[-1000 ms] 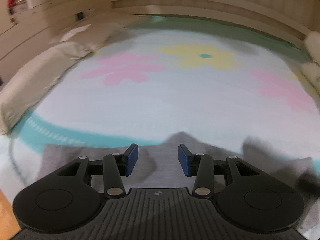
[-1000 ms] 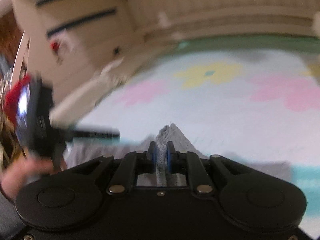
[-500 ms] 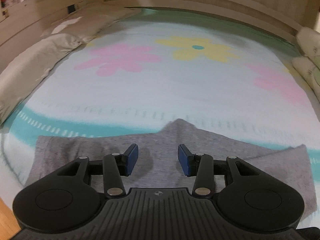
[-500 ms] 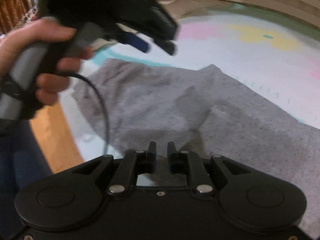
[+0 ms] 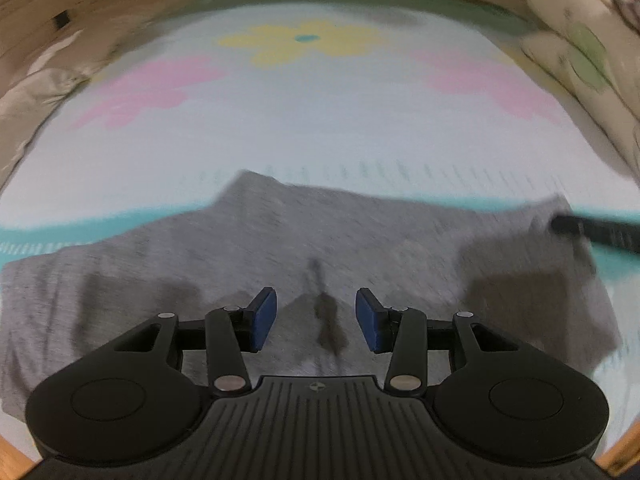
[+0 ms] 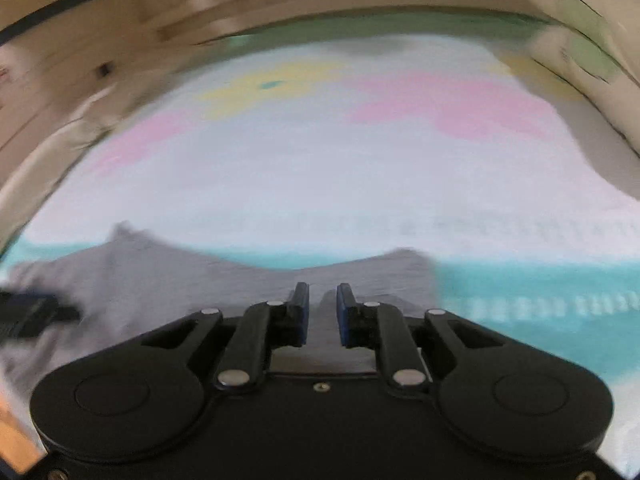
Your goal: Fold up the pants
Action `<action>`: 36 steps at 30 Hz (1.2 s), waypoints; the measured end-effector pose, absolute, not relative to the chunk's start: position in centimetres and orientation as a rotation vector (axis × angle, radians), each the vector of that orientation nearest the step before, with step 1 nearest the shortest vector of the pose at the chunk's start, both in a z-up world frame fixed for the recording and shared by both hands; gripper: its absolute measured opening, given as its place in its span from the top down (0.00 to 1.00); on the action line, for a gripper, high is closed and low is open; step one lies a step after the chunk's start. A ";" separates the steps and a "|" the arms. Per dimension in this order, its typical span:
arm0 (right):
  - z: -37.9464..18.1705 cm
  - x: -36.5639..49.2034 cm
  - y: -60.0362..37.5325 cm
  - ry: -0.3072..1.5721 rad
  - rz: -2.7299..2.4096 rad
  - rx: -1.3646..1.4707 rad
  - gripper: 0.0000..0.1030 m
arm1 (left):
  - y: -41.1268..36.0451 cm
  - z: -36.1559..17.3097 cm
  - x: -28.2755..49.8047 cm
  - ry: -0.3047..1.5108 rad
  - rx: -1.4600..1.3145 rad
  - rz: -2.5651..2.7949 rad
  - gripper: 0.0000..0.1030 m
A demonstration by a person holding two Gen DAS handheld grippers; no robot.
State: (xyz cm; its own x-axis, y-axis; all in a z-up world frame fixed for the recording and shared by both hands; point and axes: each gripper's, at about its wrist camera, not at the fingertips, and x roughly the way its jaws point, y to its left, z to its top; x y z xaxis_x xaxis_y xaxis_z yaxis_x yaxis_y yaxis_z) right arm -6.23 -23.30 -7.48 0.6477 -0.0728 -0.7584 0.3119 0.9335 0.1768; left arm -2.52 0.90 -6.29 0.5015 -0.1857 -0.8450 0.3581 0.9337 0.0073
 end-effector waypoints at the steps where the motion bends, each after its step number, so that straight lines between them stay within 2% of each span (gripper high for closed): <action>1: -7.8 -6.2 -24.0 0.848 -0.240 0.326 0.78 | 0.6 -6.7 -2.7 1.002 0.206 -0.340 0.59; 3: -8.6 -5.9 -25.0 0.867 -0.283 0.332 0.81 | 0.0 -7.7 -3.1 1.036 0.232 -0.356 0.59; 5: -9.5 -5.7 -25.5 0.884 -0.307 0.339 0.92 | 0.0 -8.8 -3.3 1.080 0.241 -0.364 0.59; 7: -9.5 -5.8 -25.7 0.879 -0.308 0.353 0.93 | 0.4 -9.6 -3.4 1.101 0.228 -0.365 0.56; 9: -8.8 -6.2 -25.4 0.872 -0.302 0.341 0.92 | 0.8 -9.6 -3.5 1.100 0.216 -0.356 0.53; 11: -7.9 -6.7 -24.8 0.859 -0.284 0.318 0.79 | 1.2 -9.5 -3.6 1.103 0.203 -0.346 0.53; 16: -6.7 -10.0 -23.1 0.901 -0.106 0.312 0.79 | 2.0 -9.3 -5.4 1.099 0.196 -0.310 0.52; 23: -8.7 -11.1 -17.1 1.028 0.085 0.160 0.78 | 3.4 -9.0 -7.8 1.099 0.124 -0.250 0.48; 26: -8.0 -10.7 -16.4 1.013 0.091 0.115 0.73 | 3.9 -8.4 -7.8 1.106 0.101 -0.241 0.48; 31: -5.7 -9.9 -14.4 0.854 0.182 0.174 0.73 | 6.0 -6.6 -7.9 1.022 0.055 -0.166 0.48; 36: -6.1 -8.9 -9.3 0.826 0.318 0.078 0.73 | 8.7 -5.1 -7.4 0.952 0.057 -0.057 0.48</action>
